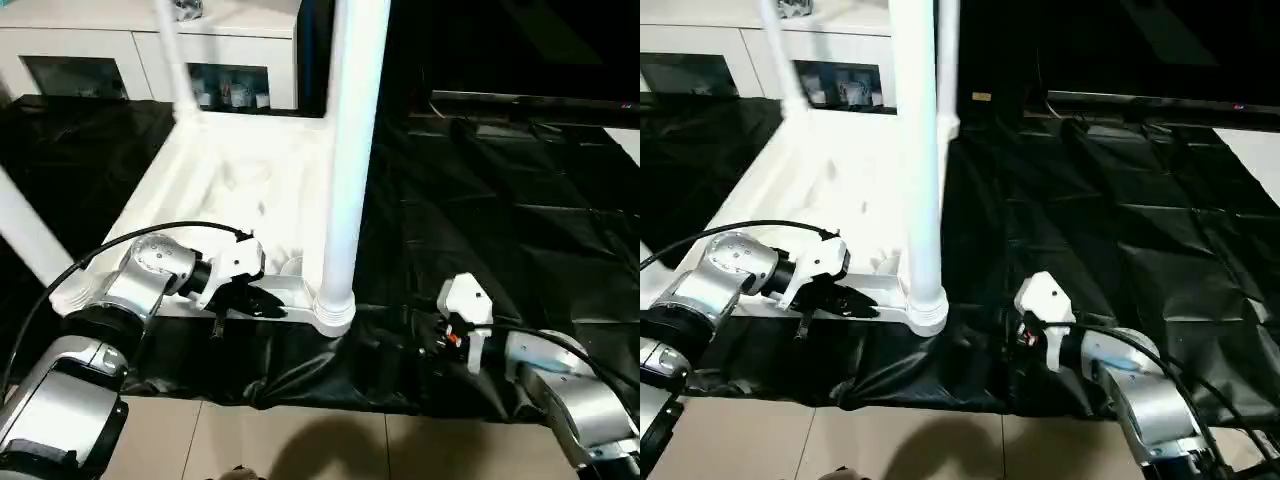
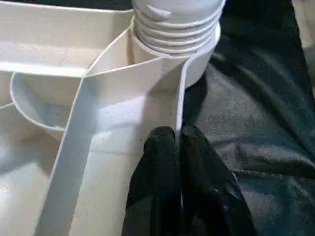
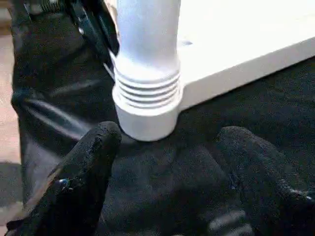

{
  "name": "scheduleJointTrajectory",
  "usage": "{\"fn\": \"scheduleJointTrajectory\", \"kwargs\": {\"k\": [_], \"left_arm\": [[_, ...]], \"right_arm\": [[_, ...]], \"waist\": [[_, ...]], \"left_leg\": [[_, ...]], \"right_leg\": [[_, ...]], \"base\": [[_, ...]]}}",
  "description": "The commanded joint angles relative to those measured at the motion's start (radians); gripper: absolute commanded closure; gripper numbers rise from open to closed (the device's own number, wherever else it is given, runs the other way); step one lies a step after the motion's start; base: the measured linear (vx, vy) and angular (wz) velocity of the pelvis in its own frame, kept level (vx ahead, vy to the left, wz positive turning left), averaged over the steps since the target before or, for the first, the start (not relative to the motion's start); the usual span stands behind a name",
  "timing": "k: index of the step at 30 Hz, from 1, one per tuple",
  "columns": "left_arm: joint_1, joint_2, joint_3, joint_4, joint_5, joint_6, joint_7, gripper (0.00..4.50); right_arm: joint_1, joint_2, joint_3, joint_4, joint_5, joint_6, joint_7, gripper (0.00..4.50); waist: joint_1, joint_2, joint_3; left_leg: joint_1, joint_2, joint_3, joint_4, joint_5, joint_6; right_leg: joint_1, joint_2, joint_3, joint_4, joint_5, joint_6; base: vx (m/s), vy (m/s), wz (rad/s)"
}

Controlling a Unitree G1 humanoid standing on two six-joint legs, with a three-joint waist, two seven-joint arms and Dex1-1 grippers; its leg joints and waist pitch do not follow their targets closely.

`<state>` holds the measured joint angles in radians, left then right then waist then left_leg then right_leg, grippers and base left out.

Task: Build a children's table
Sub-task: Rotate table base, then rotate leg to tighten

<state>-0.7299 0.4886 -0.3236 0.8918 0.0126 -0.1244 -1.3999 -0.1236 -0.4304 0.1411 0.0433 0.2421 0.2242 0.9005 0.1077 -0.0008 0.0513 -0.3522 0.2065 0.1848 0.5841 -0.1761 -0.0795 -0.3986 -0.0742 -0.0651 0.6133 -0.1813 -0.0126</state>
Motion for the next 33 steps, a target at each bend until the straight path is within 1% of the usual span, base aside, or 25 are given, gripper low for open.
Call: {"fn": "scheduleJointTrajectory", "kwargs": {"k": [1, 2, 3, 4, 5, 6, 7, 8, 9, 10, 11, 12, 13, 14, 15, 16, 17, 20, 21, 23, 25, 27, 28, 30, 33], "left_arm": [[0.074, -0.017, 0.048, -0.096, -0.035, 0.091, 0.082, 4.5], [0.083, -0.021, 0.051, -0.113, -0.04, 0.098, 0.09, 4.5], [0.118, -0.025, 0.042, -0.172, -0.028, 0.116, 0.121, 4.5], [0.118, -0.025, 0.042, -0.173, -0.028, 0.116, 0.121, 4.5], [0.119, -0.026, 0.042, -0.175, -0.028, 0.117, 0.122, 4.5], [0.135, -0.028, 0.038, -0.201, -0.024, 0.122, 0.134, 4.5], [0.171, -0.044, 0.033, -0.261, -0.017, 0.15, 0.172, 4.5], [0.184, -0.051, 0.028, -0.278, -0.005, 0.155, 0.194, 4.5], [0.192, -0.054, 0.025, -0.292, 0.005, 0.162, 0.208, 4.5], [0.197, -0.056, 0.02, -0.298, 0.015, 0.166, 0.217, 4.5], [0.2, -0.058, 0.018, -0.303, 0.02, 0.172, 0.221, 4.5], [0.206, -0.06, 0.015, -0.316, 0.027, 0.188, 0.226, 4.5], [0.209, -0.059, 0.013, -0.324, 0.029, 0.196, 0.225, 4.5], [0.21, -0.059, 0.013, -0.328, 0.029, 0.2, 0.226, 4.5], [0.22, -0.055, 0.006, -0.357, 0.041, 0.228, 0.237, 4.5], [0.222, -0.053, 0.003, -0.364, 0.046, 0.234, 0.244, 4.5], [0.224, -0.051, 0.0, -0.375, 0.042, 0.245, 0.241, 4.5], [0.236, -0.048, 0.004, -0.415, 0.019, 0.291, 0.23, 4.5], [0.241, -0.051, 0.014, -0.428, -0.004, 0.311, 0.215, 4.5], [0.243, -0.054, 0.019, -0.433, -0.015, 0.322, 0.21, 4.5], [0.242, -0.06, 0.035, -0.434, -0.032, 0.334, 0.204, 4.5], [0.236, -0.065, 0.044, -0.424, -0.038, 0.333, 0.204, 4.5], [0.237, -0.066, 0.045, -0.426, -0.04, 0.335, 0.203, 4.5], [0.237, -0.062, 0.04, -0.434, -0.04, 0.342, 0.196, 4.5], [0.236, -0.051, 0.036, -0.446, -0.041, 0.356, 0.19, 4.5]], "right_arm": [[-0.038, 0.026, -0.015, 0.009, 0.03, 0.017, -0.003, 0.45], [-0.042, 0.029, -0.013, 0.012, 0.031, 0.017, -0.002, 0.36], [-0.055, 0.038, 0.002, 0.025, 0.018, 0.006, -0.001, 0.23], [-0.055, 0.038, 0.002, 0.025, 0.018, 0.006, -0.001, 0.15], [-0.056, 0.038, 0.002, 0.026, 0.018, 0.006, -0.001, 0.11], [-0.067, 0.047, 0.008, 0.037, 0.013, 0.001, -0.001, 0.08], [-0.092, 0.061, 0.019, 0.064, 0.003, -0.008, -0.004, 0.04], [-0.106, 0.064, 0.027, 0.079, -0.013, -0.023, -0.011, 0.04], [-0.115, 0.065, 0.033, 0.088, -0.024, -0.034, -0.017, 0.04], [-0.13, 0.071, 0.037, 0.104, -0.04, -0.04, -0.034, 0.04], [-0.139, 0.075, 0.039, 0.115, -0.05, -0.042, -0.046, 0.04], [-0.162, 0.081, 0.041, 0.136, -0.065, -0.048, -0.06, 0.04], [-0.169, 0.083, 0.042, 0.144, -0.069, -0.046, -0.064, 0.04], [-0.172, 0.083, 0.042, 0.147, -0.07, -0.047, -0.064, 0.04], [-0.193, 0.085, 0.044, 0.171, -0.077, -0.051, -0.062, 0.04], [-0.199, 0.085, 0.046, 0.18, -0.079, -0.053, -0.06, 0.04], [-0.21, 0.087, 0.049, 0.196, -0.085, -0.057, -0.061, 0.04], [-0.237, 0.095, 0.06, 0.241, -0.095, -0.072, -0.052, 0.04], [-0.251, 0.101, 0.067, 0.268, -0.097, -0.079, -0.04, 0.04], [-0.257, 0.105, 0.07, 0.282, -0.1, -0.083, -0.038, 0.04], [-0.279, 0.112, 0.082, 0.323, -0.113, -0.097, -0.032, 0.3], [-0.305, 0.125, 0.089, 0.364, -0.121, -0.105, -0.031, 0.3], [-0.31, 0.127, 0.088, 0.371, -0.121, -0.106, -0.032, 0.43], [-0.326, 0.136, 0.086, 0.391, -0.122, -0.11, -0.028, 0.73], [-0.346, 0.144, 0.09, 0.427, -0.123, -0.124, -0.016, 0.84]], "waist": [[0.006, -0.008, -0.06], [0.004, -0.007, -0.06], [0.003, -0.009, -0.061], [0.001, -0.007, -0.06], [0.002, -0.007, -0.06], [0.002, -0.01, -0.06], [0.0, -0.021, -0.06], [-0.001, -0.027, -0.058], [0.001, -0.019, -0.058], [0.001, -0.023, -0.058], [0.001, -0.022, -0.058], [0.001, -0.027, -0.058], [0.0, -0.028, -0.057], [-0.001, -0.027, -0.058], [-0.001, -0.03, -0.058], [-0.002, -0.03, -0.059], [-0.002, -0.033, -0.059], [-0.002, -0.033, -0.061], [-0.003, -0.034, -0.063], [-0.004, -0.035, -0.062], [-0.006, -0.037, -0.063], [-0.01, -0.038, -0.063], [-0.011, -0.045, -0.061], [-0.008, -0.04, -0.062], [-0.011, -0.04, -0.061]], "left_leg": [[0.0, 0.03, -0.017, -0.072, -0.25, 0.012], [0.004, 0.029, -0.014, -0.071, -0.259, 0.014], [0.005, 0.03, -0.013, -0.07, -0.255, 0.016], [0.002, 0.031, -0.015, -0.071, -0.252, 0.015], [0.004, 0.027, -0.012, -0.07, -0.251, 0.018], [0.002, 0.026, -0.011, -0.069, -0.247, 0.019], [0.0, 0.029, -0.014, -0.07, -0.244, 0.017], [0.0, 0.027, -0.012, -0.072, -0.244, 0.021], [0.003, 0.028, -0.011, -0.07, -0.243, 0.018], [0.005, 0.028, -0.011, -0.071, -0.243, 0.018], [0.005, 0.028, -0.011, -0.071, -0.241, 0.015], [0.005, 0.027, -0.012, -0.072, -0.242, 0.013], [0.005, 0.027, -0.012, -0.074, -0.243, 0.011], [0.005, 0.027, -0.012, -0.074, -0.245, 0.008], [0.006, 0.029, -0.012, -0.075, -0.251, 0.005], [0.006, 0.028, -0.012, -0.076, -0.257, 0.004], [0.007, 0.028, -0.012, -0.075, -0.258, 0.003], [0.006, 0.027, -0.012, -0.075, -0.26, -0.001], [0.006, 0.025, -0.01, -0.073, -0.248, 0.003], [0.004, 0.025, -0.01, -0.072, -0.244, 0.007], [0.003, 0.024, -0.009, -0.072, -0.231, 0.01], [0.002, 0.023, -0.009, -0.072, -0.231, 0.012], [0.002, 0.024, -0.008, -0.071, -0.234, 0.013], [0.004, 0.025, -0.01, -0.072, -0.231, 0.011], [0.003, 0.026, -0.01, -0.074, -0.237, 0.009]], "right_leg": [[0.051, -0.078, 0.045, -0.072, -0.28, -0.187], [0.045, -0.077, 0.044, -0.077, -0.289, -0.193], [0.045, -0.075, 0.045, -0.077, -0.283, -0.195], [0.047, -0.076, 0.045, -0.074, -0.274, -0.196], [0.044, -0.072, 0.046, -0.079, -0.277, -0.19], [0.045, -0.072, 0.046, -0.078, -0.277, -0.187], [0.048, -0.076, 0.045, -0.073, -0.289, -0.181], [0.046, -0.074, 0.044, -0.079, -0.306, -0.176], [0.041, -0.075, 0.045, -0.08, -0.323, -0.17], [0.04, -0.074, 0.046, -0.083, -0.333, -0.161], [0.039, -0.073, 0.046, -0.081, -0.332, -0.16], [0.039, -0.074, 0.046, -0.081, -0.337, -0.153], [0.038, -0.073, 0.046, -0.082, -0.336, -0.151], [0.039, -0.072, 0.047, -0.079, -0.328, -0.153], [0.039, -0.072, 0.047, -0.078, -0.308, -0.156], [0.039, -0.071, 0.047, -0.079, -0.302, -0.158], [0.039, -0.071, 0.047, -0.078, -0.297, -0.159], [0.039, -0.072, 0.047, -0.076, -0.284, -0.163], [0.041, -0.071, 0.047, -0.074, -0.262, -0.173], [0.041, -0.07, 0.047, -0.075, -0.258, -0.173], [0.042, -0.069, 0.046, -0.072, -0.239, -0.182], [0.043, -0.068, 0.045, -0.072, -0.243, -0.185], [0.042, -0.07, 0.046, -0.075, -0.259, -0.181], [0.041, -0.071, 0.047, -0.074, -0.267, -0.177], [0.042, -0.069, 0.046, -0.072, -0.24, -0.186]], "base": [[0.0, 0.0, 0.0], [0.0, 0.0, 0.0], [0.0, 0.0, 0.0], [0.0, 0.0, 0.0], [0.0, 0.0, 0.0], [0.0, 0.0, 0.0], [0.0, 0.0, 0.0], [0.0, 0.0, 0.0], [0.0, 0.0, 0.0], [0.0, 0.0, 0.0], [0.0, 0.0, 0.0], [0.0, 0.0, 0.0], [0.0, 0.0, 0.0], [0.0, 0.0, 0.0], [0.0, 0.0, 0.0], [0.0, 0.0, 0.0], [0.0, 0.0, 0.0], [0.0, 0.0, 0.0], [0.0, 0.0, 0.0], [0.0, 0.0, 0.0], [0.0, 0.0, 0.0], [0.0, 0.0, 0.0], [0.0, 0.0, 0.0], [0.0, 0.0, 0.0], [0.0, 0.0, 0.0]]}}
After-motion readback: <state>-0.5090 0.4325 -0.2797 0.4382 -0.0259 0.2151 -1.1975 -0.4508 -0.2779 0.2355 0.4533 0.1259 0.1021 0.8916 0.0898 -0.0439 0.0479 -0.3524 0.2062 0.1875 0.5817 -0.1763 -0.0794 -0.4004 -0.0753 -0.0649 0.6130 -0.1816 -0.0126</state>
